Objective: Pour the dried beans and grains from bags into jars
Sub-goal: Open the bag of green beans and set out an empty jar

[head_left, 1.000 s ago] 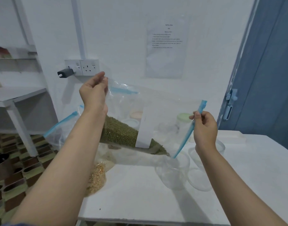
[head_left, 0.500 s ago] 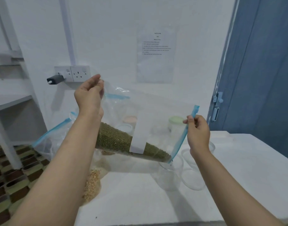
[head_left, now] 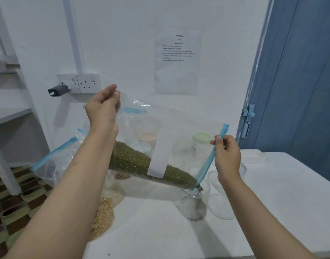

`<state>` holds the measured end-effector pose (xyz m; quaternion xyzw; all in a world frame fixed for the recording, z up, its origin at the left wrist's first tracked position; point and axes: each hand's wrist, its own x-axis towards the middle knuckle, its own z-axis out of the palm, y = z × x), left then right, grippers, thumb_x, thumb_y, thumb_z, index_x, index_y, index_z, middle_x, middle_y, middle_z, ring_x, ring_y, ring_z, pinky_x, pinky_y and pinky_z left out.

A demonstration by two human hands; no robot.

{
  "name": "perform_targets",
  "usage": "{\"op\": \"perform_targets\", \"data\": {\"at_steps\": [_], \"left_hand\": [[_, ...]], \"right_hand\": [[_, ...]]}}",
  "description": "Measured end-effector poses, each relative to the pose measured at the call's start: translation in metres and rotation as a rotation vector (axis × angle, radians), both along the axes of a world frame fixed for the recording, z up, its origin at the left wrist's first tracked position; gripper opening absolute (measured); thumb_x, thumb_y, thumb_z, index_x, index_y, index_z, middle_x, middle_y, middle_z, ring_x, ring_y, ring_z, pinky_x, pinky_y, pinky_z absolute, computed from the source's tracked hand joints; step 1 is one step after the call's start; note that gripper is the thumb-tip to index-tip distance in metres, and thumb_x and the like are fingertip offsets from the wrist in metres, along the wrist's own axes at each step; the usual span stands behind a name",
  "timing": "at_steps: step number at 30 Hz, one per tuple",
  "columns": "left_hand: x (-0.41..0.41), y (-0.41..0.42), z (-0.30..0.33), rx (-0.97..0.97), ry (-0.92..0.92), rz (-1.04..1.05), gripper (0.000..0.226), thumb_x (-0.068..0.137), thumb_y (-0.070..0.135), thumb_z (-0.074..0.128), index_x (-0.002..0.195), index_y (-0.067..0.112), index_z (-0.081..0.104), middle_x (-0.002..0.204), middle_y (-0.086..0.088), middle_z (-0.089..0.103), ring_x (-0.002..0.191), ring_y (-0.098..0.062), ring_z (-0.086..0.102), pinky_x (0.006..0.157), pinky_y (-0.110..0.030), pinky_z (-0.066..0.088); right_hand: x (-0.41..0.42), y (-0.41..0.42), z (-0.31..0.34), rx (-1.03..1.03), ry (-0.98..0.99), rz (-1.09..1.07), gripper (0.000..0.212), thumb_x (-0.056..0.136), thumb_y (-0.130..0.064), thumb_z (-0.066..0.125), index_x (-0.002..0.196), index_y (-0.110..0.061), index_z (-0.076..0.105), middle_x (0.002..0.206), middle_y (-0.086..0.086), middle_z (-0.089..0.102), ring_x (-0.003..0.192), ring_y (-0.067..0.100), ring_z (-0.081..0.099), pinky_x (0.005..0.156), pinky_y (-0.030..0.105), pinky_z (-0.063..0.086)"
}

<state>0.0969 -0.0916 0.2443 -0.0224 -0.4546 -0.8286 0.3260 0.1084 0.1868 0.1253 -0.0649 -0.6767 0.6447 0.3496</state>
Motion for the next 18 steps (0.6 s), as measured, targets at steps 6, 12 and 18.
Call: {"op": "perform_targets", "data": {"at_steps": [6,12,18], "left_hand": [[-0.0022,0.0012,-0.0013,-0.007,0.003,0.0,0.021,0.089,-0.008,0.062,0.092,0.012,0.07,0.087,0.0,0.067,0.081,-0.007,0.063,0.076,-0.017,0.052],[-0.001,-0.0014,-0.0039,-0.002,-0.009,0.013,0.021,0.089,-0.007,0.063,0.093,0.012,0.07,0.089,0.0,0.068,0.082,-0.008,0.064,0.078,-0.018,0.052],[-0.003,-0.002,-0.0051,-0.012,0.0,0.008,0.021,0.089,-0.008,0.064,0.094,0.011,0.07,0.09,-0.001,0.068,0.084,-0.009,0.065,0.08,-0.018,0.052]], "right_hand": [[-0.0007,0.0001,-0.0004,-0.006,0.0,-0.002,0.017,0.103,-0.027,0.051,0.089,-0.023,0.06,0.083,-0.013,0.068,0.084,0.002,0.058,0.077,0.018,0.042],[0.0005,-0.0019,0.0005,-0.012,-0.001,0.001,0.018,0.102,-0.027,0.051,0.087,-0.027,0.059,0.084,-0.013,0.069,0.084,0.003,0.058,0.077,0.018,0.042],[0.0017,-0.003,0.0013,-0.008,-0.001,-0.011,0.016,0.103,-0.027,0.051,0.093,-0.019,0.061,0.083,-0.014,0.067,0.081,0.001,0.056,0.075,0.016,0.042]]}}
